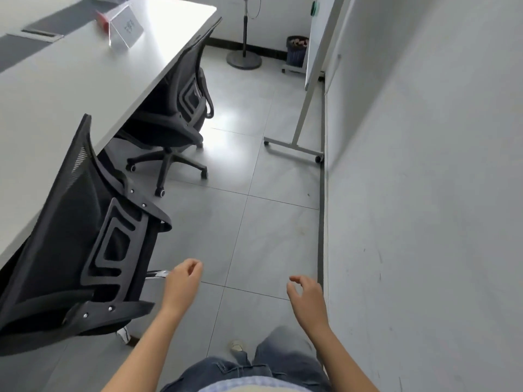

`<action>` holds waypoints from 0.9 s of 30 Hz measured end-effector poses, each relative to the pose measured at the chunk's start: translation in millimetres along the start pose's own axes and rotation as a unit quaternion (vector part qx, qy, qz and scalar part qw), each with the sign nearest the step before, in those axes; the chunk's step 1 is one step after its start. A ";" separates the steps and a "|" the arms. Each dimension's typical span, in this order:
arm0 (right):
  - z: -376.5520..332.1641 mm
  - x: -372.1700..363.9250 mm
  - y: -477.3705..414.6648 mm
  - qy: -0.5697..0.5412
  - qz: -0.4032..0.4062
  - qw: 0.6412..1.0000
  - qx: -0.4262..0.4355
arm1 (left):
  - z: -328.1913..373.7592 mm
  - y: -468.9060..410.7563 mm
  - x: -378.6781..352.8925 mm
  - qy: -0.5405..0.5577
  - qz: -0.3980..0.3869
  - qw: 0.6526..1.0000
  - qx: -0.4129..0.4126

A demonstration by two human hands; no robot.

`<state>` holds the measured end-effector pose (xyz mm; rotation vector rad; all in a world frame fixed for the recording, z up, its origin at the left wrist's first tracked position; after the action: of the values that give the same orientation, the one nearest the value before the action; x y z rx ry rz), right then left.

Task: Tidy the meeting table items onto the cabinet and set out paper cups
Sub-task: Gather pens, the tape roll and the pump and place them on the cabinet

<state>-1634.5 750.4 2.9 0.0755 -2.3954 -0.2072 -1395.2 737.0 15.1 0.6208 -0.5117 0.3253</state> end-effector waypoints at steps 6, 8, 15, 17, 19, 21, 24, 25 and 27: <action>1.2 9.2 -117.2 0.003 -0.037 0.999 0.025 | 57.9 -65.0 -53.3 0.036 -0.039 0.998 0.032; 0.6 19.0 -171.2 0.005 -0.033 0.998 0.047 | 70.3 -96.4 -62.9 0.035 -0.023 0.997 0.058; -30.7 61.5 -349.1 0.008 -0.050 0.992 0.113 | 148.7 -185.4 -55.0 0.154 0.118 0.970 0.145; -47.9 57.6 -386.2 0.014 -0.085 0.986 0.139 | 166.4 -198.1 -54.3 0.177 0.150 0.959 0.162; -64.3 45.0 -412.6 0.022 -0.137 0.978 0.158 | 171.5 -204.8 -54.9 0.190 0.173 0.948 0.189; -79.4 29.3 -427.7 0.020 -0.184 0.965 0.185 | 168.3 -206.6 -54.2 0.200 0.195 0.936 0.213; -97.9 7.3 -444.3 0.026 -0.247 0.944 0.219 | 158.7 -212.6 -43.5 0.225 0.237 0.910 0.254; -101.1 1.9 -449.4 0.030 -0.264 0.938 0.224 | 156.1 -216.0 -39.2 0.240 0.248 0.900 0.265; -105.9 -7.8 -464.6 0.033 -0.281 0.932 0.224 | 152.5 -227.8 -31.3 0.262 0.266 0.886 0.276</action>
<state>-1559.0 279.9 -4.3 0.9694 -2.2525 0.0867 -1376.1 462.3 -2.3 0.8967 -0.0395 1.1576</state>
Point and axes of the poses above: each hand's wrist, its own y-axis away from the middle knuckle, its own x-axis out of the back of the hand, z = x × y, the point moved 1 cm from there along -y, towards the middle knuckle, and after that the axes turned 11 degrees about x, right-handed, at the moved point
